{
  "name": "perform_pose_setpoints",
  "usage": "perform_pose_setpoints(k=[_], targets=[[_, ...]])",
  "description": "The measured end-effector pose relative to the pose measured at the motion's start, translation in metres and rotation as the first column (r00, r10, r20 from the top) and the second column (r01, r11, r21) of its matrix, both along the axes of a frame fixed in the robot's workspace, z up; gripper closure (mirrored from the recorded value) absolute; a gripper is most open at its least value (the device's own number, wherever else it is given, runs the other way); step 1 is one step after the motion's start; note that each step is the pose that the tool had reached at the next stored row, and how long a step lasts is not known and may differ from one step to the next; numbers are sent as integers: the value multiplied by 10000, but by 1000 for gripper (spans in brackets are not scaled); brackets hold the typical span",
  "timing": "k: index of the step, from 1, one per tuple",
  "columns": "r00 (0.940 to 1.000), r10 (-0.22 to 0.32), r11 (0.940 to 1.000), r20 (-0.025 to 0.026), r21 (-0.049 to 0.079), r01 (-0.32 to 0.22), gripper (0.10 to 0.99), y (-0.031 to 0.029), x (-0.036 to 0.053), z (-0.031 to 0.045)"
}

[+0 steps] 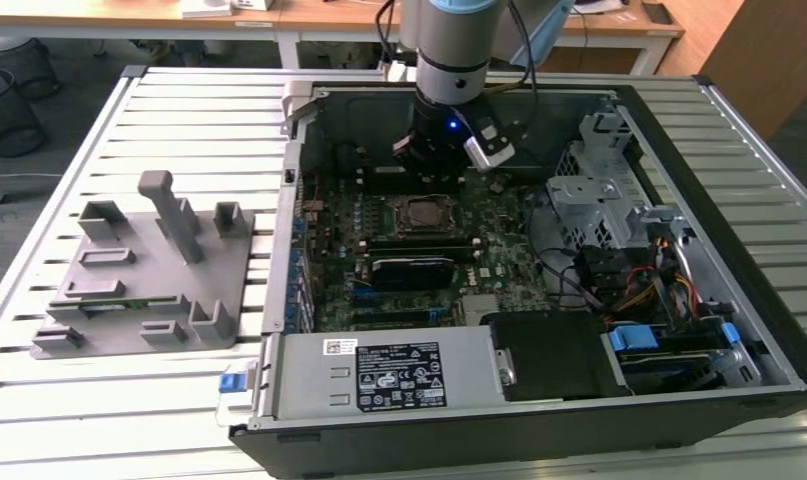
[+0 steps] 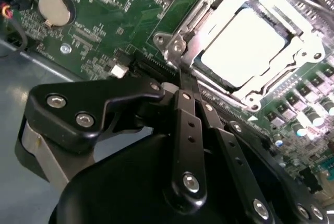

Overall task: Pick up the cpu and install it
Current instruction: 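Install the first cpu locking lever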

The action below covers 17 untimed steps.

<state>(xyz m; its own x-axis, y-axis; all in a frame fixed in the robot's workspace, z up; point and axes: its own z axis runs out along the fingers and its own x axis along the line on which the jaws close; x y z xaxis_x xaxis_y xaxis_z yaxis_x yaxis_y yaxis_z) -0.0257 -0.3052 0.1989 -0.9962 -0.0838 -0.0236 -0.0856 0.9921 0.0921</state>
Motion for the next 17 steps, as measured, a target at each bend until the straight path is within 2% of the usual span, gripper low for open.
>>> perform_pose_setpoints(k=[5, 17], targets=[[10000, 1, 10000, -9, -15, -1, 980, -3, -1, 146], [10000, 1, 10000, -8, -13, -1, 980, -79, 0, 146]])
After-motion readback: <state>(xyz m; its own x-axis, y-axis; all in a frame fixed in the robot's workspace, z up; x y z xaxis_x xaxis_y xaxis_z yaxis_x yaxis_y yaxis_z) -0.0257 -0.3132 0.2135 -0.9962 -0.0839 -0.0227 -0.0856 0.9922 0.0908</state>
